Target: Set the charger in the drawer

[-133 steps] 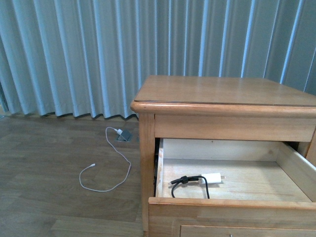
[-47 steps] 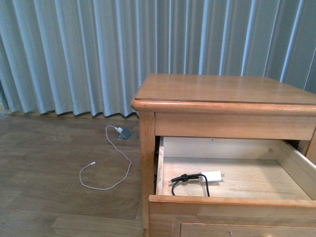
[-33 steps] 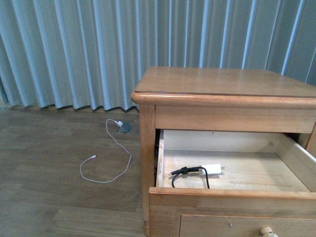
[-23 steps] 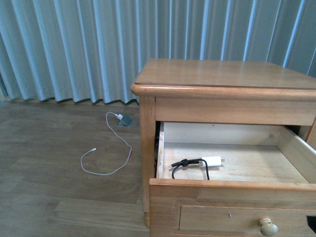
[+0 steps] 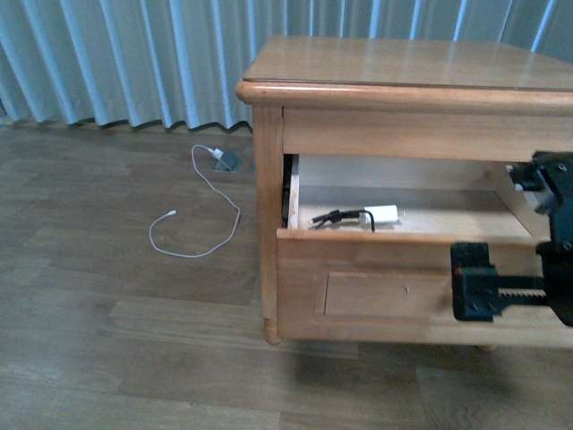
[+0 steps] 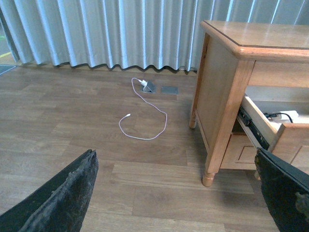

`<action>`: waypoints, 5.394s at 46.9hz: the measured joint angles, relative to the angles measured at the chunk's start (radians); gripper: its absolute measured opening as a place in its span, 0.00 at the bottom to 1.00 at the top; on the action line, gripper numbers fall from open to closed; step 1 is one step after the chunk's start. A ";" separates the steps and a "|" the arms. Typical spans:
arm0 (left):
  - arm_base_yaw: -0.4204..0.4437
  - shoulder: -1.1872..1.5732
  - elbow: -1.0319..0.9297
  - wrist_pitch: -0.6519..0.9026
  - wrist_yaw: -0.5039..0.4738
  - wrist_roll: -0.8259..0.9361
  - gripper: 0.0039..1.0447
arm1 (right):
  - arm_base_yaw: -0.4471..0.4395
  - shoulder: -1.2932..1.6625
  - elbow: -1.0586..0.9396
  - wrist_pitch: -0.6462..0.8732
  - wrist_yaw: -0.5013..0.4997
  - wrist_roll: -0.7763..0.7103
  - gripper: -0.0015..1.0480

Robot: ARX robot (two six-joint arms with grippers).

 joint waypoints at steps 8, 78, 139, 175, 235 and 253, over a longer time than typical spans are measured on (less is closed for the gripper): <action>0.000 0.000 0.000 0.000 0.000 0.000 0.94 | 0.019 0.165 0.151 0.104 0.040 -0.013 0.92; 0.000 -0.001 0.000 0.000 0.000 0.000 0.94 | -0.002 -0.393 -0.154 0.233 0.019 -0.019 0.92; 0.000 -0.001 0.000 0.000 0.000 0.000 0.94 | -0.188 -1.330 -0.686 0.017 -0.092 -0.129 0.02; 0.000 -0.001 0.000 0.000 0.000 0.000 0.94 | -0.188 -1.614 -0.712 -0.229 -0.095 -0.130 0.02; 0.000 -0.002 0.000 0.000 0.000 0.000 0.94 | -0.188 -1.787 -0.711 -0.408 -0.096 -0.133 0.92; 0.000 -0.002 0.000 0.000 0.000 0.000 0.94 | -0.188 -1.787 -0.711 -0.408 -0.096 -0.133 0.92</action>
